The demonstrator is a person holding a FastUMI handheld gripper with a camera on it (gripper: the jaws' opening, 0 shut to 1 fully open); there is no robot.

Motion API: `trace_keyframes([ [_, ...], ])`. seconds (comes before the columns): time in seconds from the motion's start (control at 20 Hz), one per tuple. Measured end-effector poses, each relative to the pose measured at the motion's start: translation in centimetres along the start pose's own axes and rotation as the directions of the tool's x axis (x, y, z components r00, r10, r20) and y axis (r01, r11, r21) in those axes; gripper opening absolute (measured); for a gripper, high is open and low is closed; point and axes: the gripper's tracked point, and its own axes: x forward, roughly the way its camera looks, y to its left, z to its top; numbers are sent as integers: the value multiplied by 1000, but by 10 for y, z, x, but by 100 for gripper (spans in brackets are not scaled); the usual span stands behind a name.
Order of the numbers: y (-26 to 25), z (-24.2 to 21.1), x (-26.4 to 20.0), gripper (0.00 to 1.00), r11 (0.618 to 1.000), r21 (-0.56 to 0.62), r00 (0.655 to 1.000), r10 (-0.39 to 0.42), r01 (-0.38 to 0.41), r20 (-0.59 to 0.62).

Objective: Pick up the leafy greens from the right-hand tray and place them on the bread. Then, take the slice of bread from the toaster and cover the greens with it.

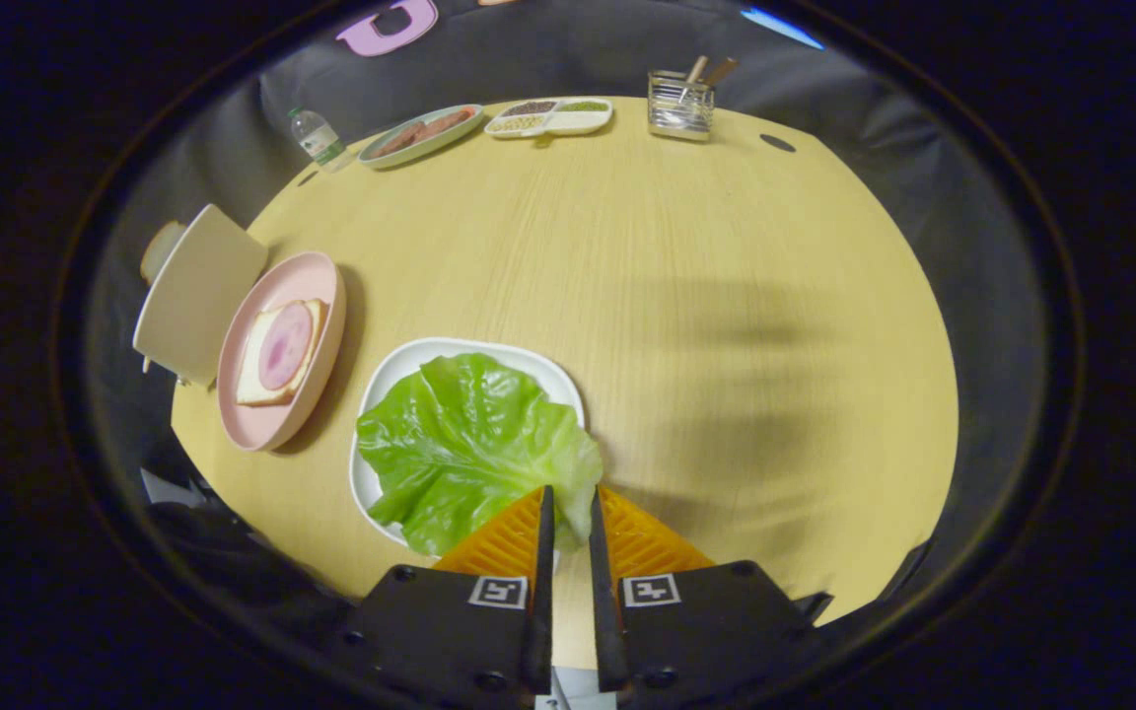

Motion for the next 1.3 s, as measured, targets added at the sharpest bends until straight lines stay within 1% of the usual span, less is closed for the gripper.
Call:
trace_keyframes([
  [0.05,-4,2,-2,21,1000,-18,1000,-22,22,4],
  [0.15,-7,5,-6,5,998,-40,998,-57,58,26],
  [0.45,-1,17,-24,5,992,-89,994,-77,84,75],
  [0.6,1,21,-33,5,991,-82,993,-96,102,75],
  [0.75,8,28,-45,5,994,-66,992,-84,91,95],
  [0.85,21,33,-58,5,997,-47,992,-56,62,109],
  [1.05,66,52,-89,5,998,7,987,55,-56,149],
  [1.2,105,70,-110,5,991,-5,974,132,-134,185],
  [1.3,138,78,-122,5,979,-16,961,202,-203,189],
])
